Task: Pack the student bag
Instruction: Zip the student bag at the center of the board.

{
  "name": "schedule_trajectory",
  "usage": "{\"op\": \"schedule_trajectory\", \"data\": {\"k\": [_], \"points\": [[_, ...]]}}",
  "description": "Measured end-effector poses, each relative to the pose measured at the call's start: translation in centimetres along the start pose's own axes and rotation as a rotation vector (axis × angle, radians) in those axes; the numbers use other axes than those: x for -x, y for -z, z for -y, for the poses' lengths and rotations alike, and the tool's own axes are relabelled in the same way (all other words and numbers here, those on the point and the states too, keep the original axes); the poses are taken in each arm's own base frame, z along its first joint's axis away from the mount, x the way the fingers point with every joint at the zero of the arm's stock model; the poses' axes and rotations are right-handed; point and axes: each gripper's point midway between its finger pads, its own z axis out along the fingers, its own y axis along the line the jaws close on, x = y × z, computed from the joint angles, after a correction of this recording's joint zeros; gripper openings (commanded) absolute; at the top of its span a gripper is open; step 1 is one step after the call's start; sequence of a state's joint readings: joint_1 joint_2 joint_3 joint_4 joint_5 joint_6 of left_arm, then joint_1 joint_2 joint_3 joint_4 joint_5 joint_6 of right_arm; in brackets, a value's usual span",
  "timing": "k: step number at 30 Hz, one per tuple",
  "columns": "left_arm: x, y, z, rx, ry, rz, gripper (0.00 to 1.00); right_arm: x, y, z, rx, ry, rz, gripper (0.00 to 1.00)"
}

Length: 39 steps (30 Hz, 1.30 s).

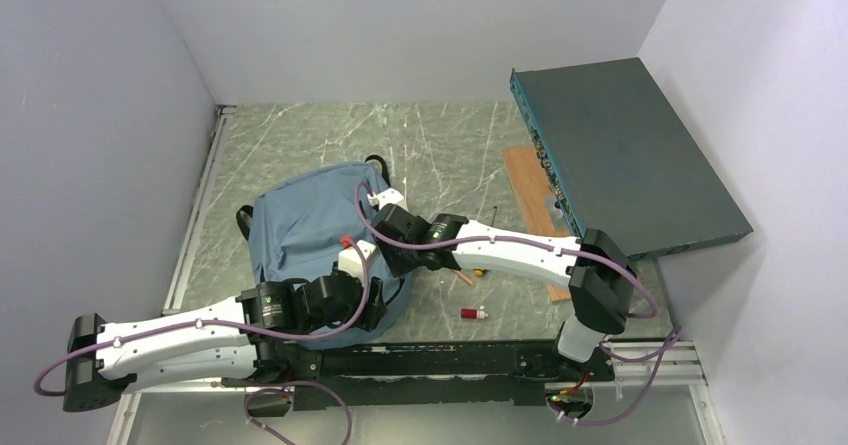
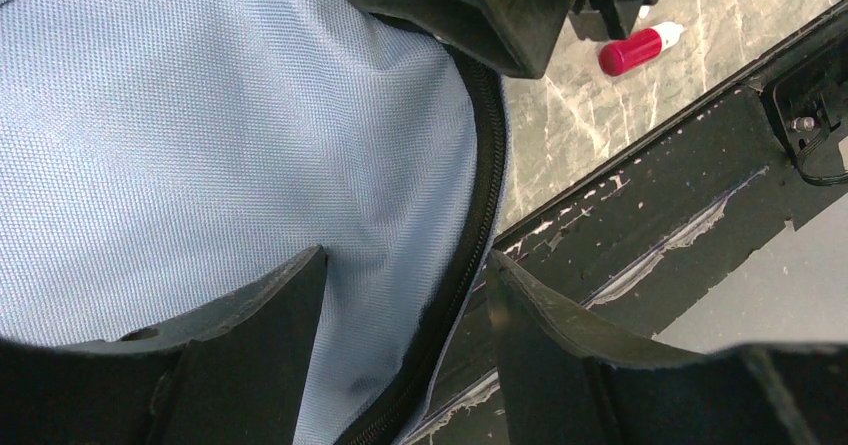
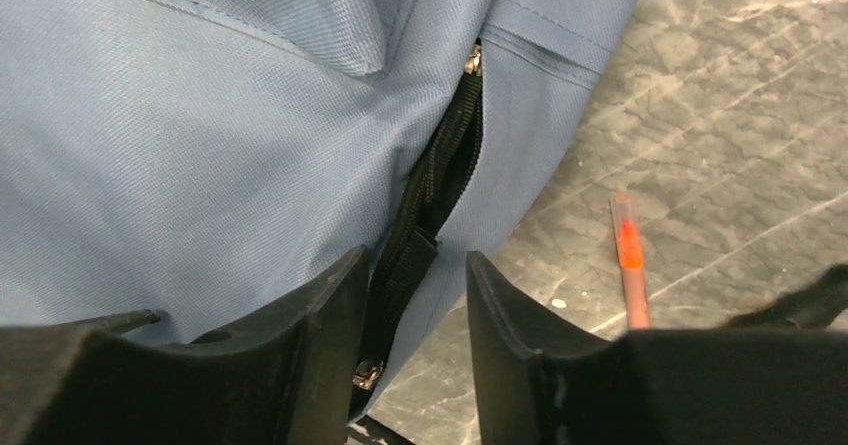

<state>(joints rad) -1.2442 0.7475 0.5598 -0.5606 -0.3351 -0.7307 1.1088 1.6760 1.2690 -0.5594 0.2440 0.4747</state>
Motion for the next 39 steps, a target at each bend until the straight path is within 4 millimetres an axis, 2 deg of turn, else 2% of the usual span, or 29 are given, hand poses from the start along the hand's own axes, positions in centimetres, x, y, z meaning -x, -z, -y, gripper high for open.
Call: {"op": "schedule_trajectory", "data": {"k": [9,18,24,33,39], "points": [[-0.1,-0.1,0.0,0.002,0.010,-0.004,0.65,-0.2,0.2,0.2,-0.024,0.015,0.000,0.19],[-0.4,-0.3,0.0,0.011,0.007,-0.021,0.73,0.1,0.2,0.5,-0.045,0.024,0.014,0.16],[-0.6,-0.5,0.0,0.014,0.004,-0.028,0.72,0.4,0.4,0.6,-0.047,0.023,0.026,0.15],[-0.8,-0.7,-0.1,0.022,-0.002,-0.040,0.72,1.1,1.1,0.4,-0.034,0.023,0.053,0.00],[-0.8,-0.6,-0.1,0.020,0.000,-0.038,0.70,1.2,1.1,0.3,-0.030,0.030,0.056,0.00]]}}
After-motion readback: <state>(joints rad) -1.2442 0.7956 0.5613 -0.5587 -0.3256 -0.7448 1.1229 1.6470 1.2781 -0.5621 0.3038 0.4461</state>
